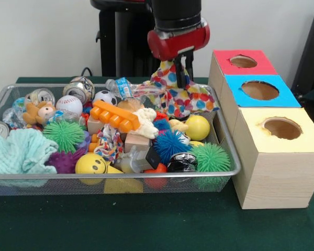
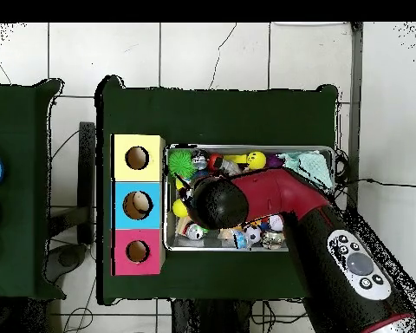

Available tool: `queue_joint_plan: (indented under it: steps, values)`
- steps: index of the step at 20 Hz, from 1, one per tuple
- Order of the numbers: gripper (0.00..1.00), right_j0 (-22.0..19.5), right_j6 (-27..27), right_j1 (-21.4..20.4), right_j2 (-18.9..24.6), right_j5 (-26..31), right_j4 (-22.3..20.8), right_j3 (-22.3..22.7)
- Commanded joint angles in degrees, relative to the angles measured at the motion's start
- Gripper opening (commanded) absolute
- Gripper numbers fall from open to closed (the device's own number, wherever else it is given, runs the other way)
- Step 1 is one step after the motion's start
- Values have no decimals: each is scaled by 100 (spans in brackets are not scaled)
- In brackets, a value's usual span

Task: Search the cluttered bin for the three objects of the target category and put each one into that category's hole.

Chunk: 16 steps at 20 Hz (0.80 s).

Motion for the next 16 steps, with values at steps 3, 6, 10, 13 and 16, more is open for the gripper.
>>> queue_joint_plan:
  steps: [3,6,10,13,16]
  values:
    - [0,279,1332,-630,-511,-169,495,574]
    - [0,429,1417,-850,-593,-156,714,700]
    - [0,716,1493,-1115,-759,-64,964,793]
    - [0,953,1589,-1255,-877,-97,1152,882]
    - [0,1163,1638,-1358,-1011,-127,1320,943]
